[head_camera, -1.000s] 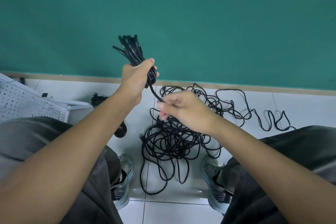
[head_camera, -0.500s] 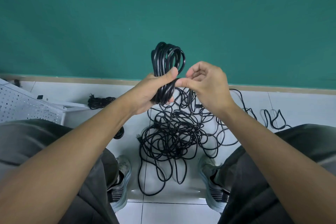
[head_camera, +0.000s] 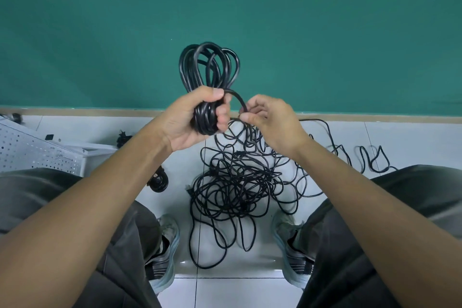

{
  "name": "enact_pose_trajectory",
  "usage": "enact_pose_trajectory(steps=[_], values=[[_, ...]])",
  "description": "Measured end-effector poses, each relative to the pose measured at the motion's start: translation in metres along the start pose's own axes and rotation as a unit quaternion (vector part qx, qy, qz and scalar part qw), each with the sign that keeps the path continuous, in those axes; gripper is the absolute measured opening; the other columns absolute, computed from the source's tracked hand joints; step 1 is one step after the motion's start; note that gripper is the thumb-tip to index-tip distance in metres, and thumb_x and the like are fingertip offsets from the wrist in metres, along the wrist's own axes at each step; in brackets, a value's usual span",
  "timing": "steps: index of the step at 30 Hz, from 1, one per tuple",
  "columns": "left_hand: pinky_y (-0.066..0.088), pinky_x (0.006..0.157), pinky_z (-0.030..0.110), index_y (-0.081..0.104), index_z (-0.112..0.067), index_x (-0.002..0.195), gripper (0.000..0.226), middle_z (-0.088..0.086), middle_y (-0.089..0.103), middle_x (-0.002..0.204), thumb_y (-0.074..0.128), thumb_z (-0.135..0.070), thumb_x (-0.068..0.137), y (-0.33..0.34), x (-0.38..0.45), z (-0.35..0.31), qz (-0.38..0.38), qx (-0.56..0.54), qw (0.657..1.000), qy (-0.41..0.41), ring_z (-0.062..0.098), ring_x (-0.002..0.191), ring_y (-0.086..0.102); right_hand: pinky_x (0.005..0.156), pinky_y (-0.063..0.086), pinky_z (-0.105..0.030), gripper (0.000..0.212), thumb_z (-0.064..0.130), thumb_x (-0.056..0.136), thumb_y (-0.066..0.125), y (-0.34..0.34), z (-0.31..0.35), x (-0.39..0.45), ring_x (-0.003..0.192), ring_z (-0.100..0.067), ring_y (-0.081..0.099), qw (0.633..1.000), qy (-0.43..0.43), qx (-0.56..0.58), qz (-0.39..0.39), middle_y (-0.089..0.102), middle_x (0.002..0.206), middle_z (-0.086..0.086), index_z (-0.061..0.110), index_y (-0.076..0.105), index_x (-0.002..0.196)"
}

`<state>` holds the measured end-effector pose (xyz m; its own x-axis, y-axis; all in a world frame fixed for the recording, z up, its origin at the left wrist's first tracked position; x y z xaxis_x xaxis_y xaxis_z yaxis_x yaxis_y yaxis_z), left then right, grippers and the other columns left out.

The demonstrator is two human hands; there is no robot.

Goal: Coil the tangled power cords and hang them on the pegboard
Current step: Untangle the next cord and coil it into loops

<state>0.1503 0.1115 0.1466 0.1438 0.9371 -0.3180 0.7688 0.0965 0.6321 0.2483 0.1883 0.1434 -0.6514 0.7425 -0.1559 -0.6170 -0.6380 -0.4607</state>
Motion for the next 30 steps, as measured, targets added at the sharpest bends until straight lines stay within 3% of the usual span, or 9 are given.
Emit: enact_pose_trajectory(steps=[2, 5, 7, 9, 14, 19, 24, 27, 30], values=[[0.053, 0.061, 0.021, 0.063, -0.010, 0.091, 0.053, -0.002, 0.060, 0.072, 0.097, -0.031, 0.057, -0.009, 0.000, -0.004, -0.037, -0.006, 0.999, 0.013, 0.011, 0.064, 0.059, 0.077, 0.060, -0.029, 0.012, 0.014, 0.094, 0.073, -0.008, -0.006, 0.001, 0.080, -0.018, 0.070, 0.999, 0.023, 0.028, -0.032, 0.071, 0.087, -0.007, 0.018, 0.065, 0.086], [0.055, 0.067, 0.019, 0.067, -0.012, 0.101, 0.024, 0.001, 0.077, 0.097, 0.074, -0.029, 0.087, -0.023, -0.001, -0.007, -0.104, 0.074, 0.992, 0.018, 0.015, 0.086, 0.072, 0.076, 0.064, -0.034, 0.014, 0.008, 0.097, 0.069, -0.015, -0.004, -0.002, 0.083, -0.028, 0.075, 0.990, 0.028, 0.120, -0.067, 0.067, 0.084, -0.007, 0.014, 0.065, 0.085], [0.054, 0.074, 0.018, 0.068, -0.014, 0.109, 0.026, 0.001, 0.076, 0.119, 0.068, -0.032, 0.090, -0.025, 0.000, -0.006, -0.115, 0.140, 0.983, 0.010, 0.016, 0.107, 0.073, 0.073, 0.064, -0.032, 0.009, 0.005, 0.097, 0.068, -0.023, 0.001, -0.004, 0.083, -0.033, 0.075, 0.980, 0.025, 0.173, -0.097, 0.063, 0.087, -0.009, 0.008, 0.066, 0.089], [0.054, 0.076, 0.018, 0.070, -0.015, 0.115, 0.033, 0.000, 0.074, 0.127, 0.070, -0.032, 0.087, -0.023, 0.000, -0.006, -0.122, 0.159, 0.980, 0.010, 0.016, 0.115, 0.070, 0.071, 0.063, -0.031, 0.005, 0.003, 0.097, 0.067, -0.029, 0.007, -0.004, 0.086, -0.036, 0.074, 0.969, 0.021, 0.217, -0.116, 0.060, 0.090, -0.012, 0.001, 0.067, 0.093], [0.054, 0.075, 0.020, 0.071, -0.011, 0.124, 0.042, 0.016, 0.069, 0.130, 0.077, -0.024, 0.085, -0.017, 0.002, 0.001, -0.138, 0.213, 0.967, 0.014, 0.023, 0.113, 0.065, 0.068, 0.063, -0.032, 0.002, -0.004, 0.096, 0.065, -0.037, 0.019, -0.008, 0.070, -0.019, 0.072, 0.947, 0.007, 0.286, -0.144, 0.054, 0.083, -0.008, -0.005, 0.066, 0.095], [0.054, 0.074, 0.021, 0.071, -0.013, 0.121, 0.025, 0.015, 0.072, 0.124, 0.065, -0.012, 0.096, 0.002, 0.002, 0.016, -0.101, 0.223, 0.970, -0.003, 0.017, 0.102, 0.066, 0.069, 0.064, -0.034, 0.010, 0.003, 0.093, 0.071, -0.049, 0.023, -0.009, 0.072, -0.015, 0.072, 0.954, 0.000, 0.233, -0.188, 0.068, 0.079, -0.002, 0.011, 0.071, 0.088], [0.054, 0.073, 0.020, 0.070, -0.011, 0.113, 0.017, 0.007, 0.078, 0.105, 0.059, -0.009, 0.100, 0.007, 0.002, 0.017, -0.098, 0.229, 0.969, 0.005, 0.011, 0.095, 0.072, 0.070, 0.063, -0.038, 0.015, 0.018, 0.084, 0.084, -0.061, 0.032, -0.015, 0.070, -0.011, 0.070, 0.961, -0.031, 0.103, -0.253, 0.074, 0.079, 0.005, 0.027, 0.074, 0.077], [0.059, 0.076, 0.026, 0.068, -0.007, 0.109, 0.013, 0.004, 0.076, 0.094, 0.058, -0.011, 0.101, 0.005, 0.001, 0.022, -0.105, 0.194, 0.975, 0.004, 0.016, 0.097, 0.073, 0.070, 0.063, -0.041, 0.016, 0.022, 0.081, 0.087, -0.061, 0.028, -0.012, 0.064, -0.013, 0.067, 0.960, -0.018, 0.101, -0.259, 0.069, 0.071, 0.006, 0.021, 0.072, 0.075], [0.061, 0.083, 0.031, 0.066, -0.006, 0.101, 0.017, 0.004, 0.072, 0.086, 0.064, -0.020, 0.091, 0.003, 0.002, 0.026, -0.107, 0.111, 0.988, 0.002, 0.022, 0.091, 0.074, 0.070, 0.063, -0.035, 0.010, 0.020, 0.089, 0.080, -0.044, 0.021, -0.014, 0.073, -0.016, 0.071, 0.969, -0.006, 0.105, -0.225, 0.071, 0.082, 0.000, 0.014, 0.072, 0.087]])
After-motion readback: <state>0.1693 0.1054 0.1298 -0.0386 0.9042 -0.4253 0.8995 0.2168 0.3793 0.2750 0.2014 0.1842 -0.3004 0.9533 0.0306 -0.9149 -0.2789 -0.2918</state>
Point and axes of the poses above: each hand's wrist, its own x-axis towards the middle knuckle, its own y-axis out of the palm, z = x × y, the point moved 10 cm from there along x, towards the middle knuckle
